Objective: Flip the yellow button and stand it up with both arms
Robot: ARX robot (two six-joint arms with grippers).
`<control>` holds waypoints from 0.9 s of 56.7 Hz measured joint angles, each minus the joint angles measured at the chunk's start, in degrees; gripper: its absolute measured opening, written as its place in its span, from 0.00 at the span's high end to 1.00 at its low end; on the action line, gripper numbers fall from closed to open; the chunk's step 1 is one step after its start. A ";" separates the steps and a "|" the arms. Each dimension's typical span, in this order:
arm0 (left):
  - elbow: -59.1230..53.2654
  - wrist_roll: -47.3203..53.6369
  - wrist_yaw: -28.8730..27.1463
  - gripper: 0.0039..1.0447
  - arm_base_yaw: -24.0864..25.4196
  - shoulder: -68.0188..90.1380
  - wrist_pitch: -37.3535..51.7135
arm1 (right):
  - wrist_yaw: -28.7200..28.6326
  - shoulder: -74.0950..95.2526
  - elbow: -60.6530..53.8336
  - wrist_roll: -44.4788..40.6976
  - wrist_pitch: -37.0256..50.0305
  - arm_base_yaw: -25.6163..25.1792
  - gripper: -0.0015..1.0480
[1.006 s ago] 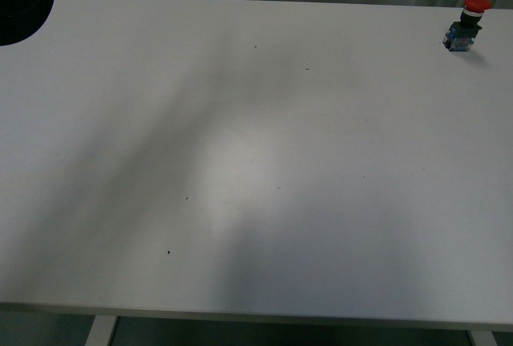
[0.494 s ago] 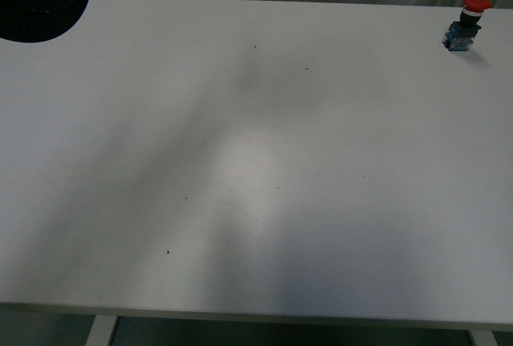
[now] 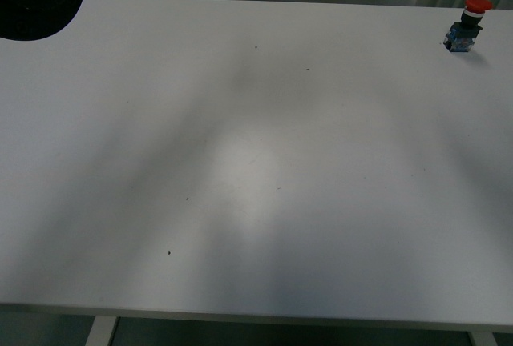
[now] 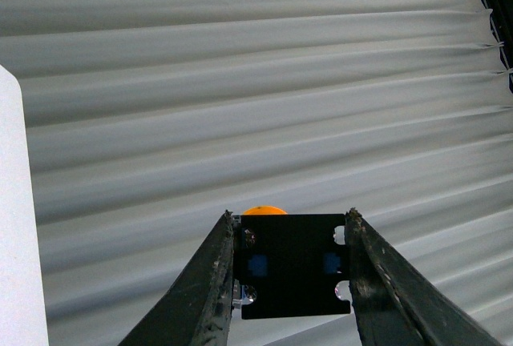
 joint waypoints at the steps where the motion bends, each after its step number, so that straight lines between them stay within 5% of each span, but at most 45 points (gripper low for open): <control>1: 0.00 0.00 0.00 0.69 0.00 0.00 0.00 | 0.09 1.14 0.68 0.48 -0.02 0.28 0.07; 17: 0.00 -0.13 -0.02 0.69 0.02 0.00 0.00 | 1.90 17.18 15.91 3.56 -2.78 4.74 0.07; 51: 0.00 -0.15 -0.02 0.69 0.02 0.00 0.00 | 2.54 27.67 27.93 3.41 -7.72 1.99 0.07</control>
